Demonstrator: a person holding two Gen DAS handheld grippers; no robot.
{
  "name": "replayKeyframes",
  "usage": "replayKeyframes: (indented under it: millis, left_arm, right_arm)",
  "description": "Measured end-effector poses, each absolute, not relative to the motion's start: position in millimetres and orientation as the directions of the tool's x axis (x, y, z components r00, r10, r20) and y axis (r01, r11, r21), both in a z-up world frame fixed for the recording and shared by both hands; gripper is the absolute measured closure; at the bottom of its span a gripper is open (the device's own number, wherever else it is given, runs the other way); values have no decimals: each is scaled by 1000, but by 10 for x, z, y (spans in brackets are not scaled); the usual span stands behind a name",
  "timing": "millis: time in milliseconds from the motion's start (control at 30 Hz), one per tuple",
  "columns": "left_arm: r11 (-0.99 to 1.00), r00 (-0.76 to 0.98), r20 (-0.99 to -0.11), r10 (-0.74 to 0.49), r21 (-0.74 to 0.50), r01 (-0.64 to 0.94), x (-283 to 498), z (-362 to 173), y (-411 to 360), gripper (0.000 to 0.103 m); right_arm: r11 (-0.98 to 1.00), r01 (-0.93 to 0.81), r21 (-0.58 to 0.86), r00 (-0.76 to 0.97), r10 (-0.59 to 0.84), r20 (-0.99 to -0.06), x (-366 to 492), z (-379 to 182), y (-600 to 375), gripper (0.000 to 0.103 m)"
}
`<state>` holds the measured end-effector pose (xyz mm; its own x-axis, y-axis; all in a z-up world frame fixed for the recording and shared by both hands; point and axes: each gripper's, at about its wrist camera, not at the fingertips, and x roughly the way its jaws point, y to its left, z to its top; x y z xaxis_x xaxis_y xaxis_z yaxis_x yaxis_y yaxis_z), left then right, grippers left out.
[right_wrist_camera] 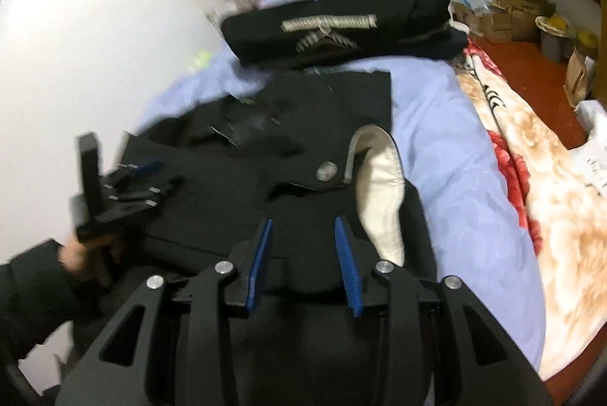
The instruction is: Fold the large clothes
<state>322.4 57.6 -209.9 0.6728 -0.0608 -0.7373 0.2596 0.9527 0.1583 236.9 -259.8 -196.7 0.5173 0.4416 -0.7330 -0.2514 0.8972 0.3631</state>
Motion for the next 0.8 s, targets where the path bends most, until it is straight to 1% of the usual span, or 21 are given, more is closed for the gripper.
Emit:
replayKeyframes:
  millis: [33, 67, 100, 200, 333, 400, 500, 633, 667, 800]
  left_arm:
    - [957, 672, -739, -46, 160, 242, 3246, -2133, 648, 29]
    - [962, 676, -736, -30, 163, 220, 3282, -2168, 726, 29]
    - [966, 677, -736, -11, 167, 198, 3334, -2209, 794, 29]
    - [971, 663, -748, 11, 166, 171, 3461, -2331, 942, 29]
    - [976, 630, -777, 11, 144, 160, 3697, -2509, 1098, 29]
    - [978, 609, -793, 6, 133, 163, 3833, -2582, 1164, 29]
    - [977, 586, -810, 7, 130, 169, 3936, -2650, 1194, 28]
    - [971, 598, -800, 38, 170, 166, 3847, -2524, 1130, 28]
    - [972, 605, -795, 34, 167, 165, 3804, -2465, 1122, 28]
    - [981, 619, -785, -30, 97, 170, 3469, -2177, 1167, 28]
  right_arm:
    - [906, -246, 344, 502, 423, -755, 2442, -2041, -2583, 82]
    - [917, -234, 324, 492, 399, -774, 2510, -2108, -2575, 95]
    - [926, -217, 310, 476, 377, -794, 2582, -2185, -2572, 103]
    - [930, -198, 310, 430, 367, -825, 2700, -2367, -2534, 103]
    - [940, -223, 257, 371, 326, -869, 2881, -2609, -2354, 103]
    - [935, -220, 279, 332, 340, -880, 3013, -2706, -2330, 103]
    - [935, -256, 246, 303, 319, -898, 3073, -2735, -2258, 103]
    - [934, -318, 163, 319, 268, -909, 2994, -2569, -2165, 103]
    - [927, -341, 155, 334, 274, -902, 2934, -2467, -2143, 99]
    - [897, -411, 161, 437, 349, -829, 2738, -1999, -2026, 99]
